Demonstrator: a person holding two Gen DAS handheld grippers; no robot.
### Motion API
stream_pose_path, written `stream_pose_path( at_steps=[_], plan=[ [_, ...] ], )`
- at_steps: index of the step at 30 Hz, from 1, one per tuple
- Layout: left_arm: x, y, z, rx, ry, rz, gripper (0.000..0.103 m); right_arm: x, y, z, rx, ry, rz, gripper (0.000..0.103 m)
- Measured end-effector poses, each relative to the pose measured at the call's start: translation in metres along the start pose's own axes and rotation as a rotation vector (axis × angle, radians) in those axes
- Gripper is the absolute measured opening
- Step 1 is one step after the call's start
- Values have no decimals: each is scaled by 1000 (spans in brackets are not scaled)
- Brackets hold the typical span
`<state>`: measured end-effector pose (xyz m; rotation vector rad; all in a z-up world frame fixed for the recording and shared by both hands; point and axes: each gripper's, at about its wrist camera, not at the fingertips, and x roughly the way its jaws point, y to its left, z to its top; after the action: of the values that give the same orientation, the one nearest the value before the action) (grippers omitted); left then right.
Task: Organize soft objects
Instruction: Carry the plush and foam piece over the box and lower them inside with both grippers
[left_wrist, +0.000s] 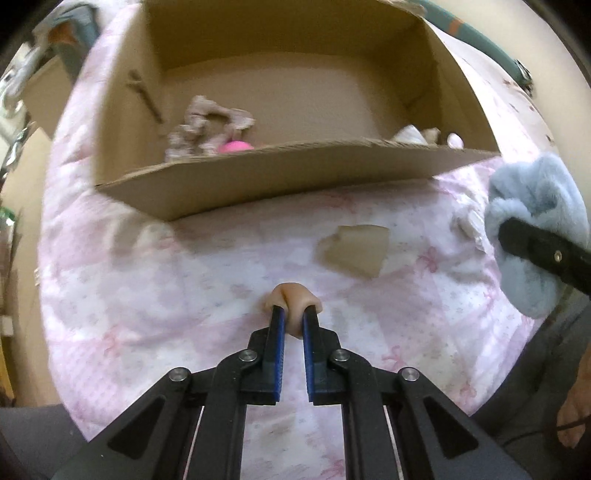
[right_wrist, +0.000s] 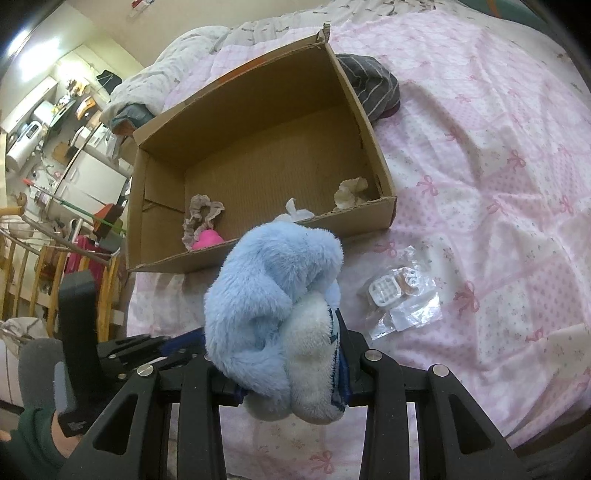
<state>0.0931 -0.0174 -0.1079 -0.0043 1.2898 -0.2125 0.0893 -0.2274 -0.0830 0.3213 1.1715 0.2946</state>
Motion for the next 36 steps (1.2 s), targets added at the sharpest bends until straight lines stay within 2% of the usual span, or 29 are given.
stream_pose_path(
  at_steps=[12, 17, 25, 31, 36],
  plan=[
    [-36, 26, -13, -99, -72, 65, 9, 9, 15, -2, -72, 22, -21, 38],
    [-59, 18, -11, -165, -126, 40, 9, 5, 17, -1, -68, 3, 2, 38],
    [-102, 15, 7, -151, -263, 66, 9, 2, 31, 8, -85, -28, 39, 38],
    [-119, 29, 36, -167, -300, 58, 9, -16, 41, 28, -51, -34, 165, 38],
    [-123, 31, 66, -153, -336, 82, 9, -23, 53, 47, -72, -74, 184, 38]
  ],
)
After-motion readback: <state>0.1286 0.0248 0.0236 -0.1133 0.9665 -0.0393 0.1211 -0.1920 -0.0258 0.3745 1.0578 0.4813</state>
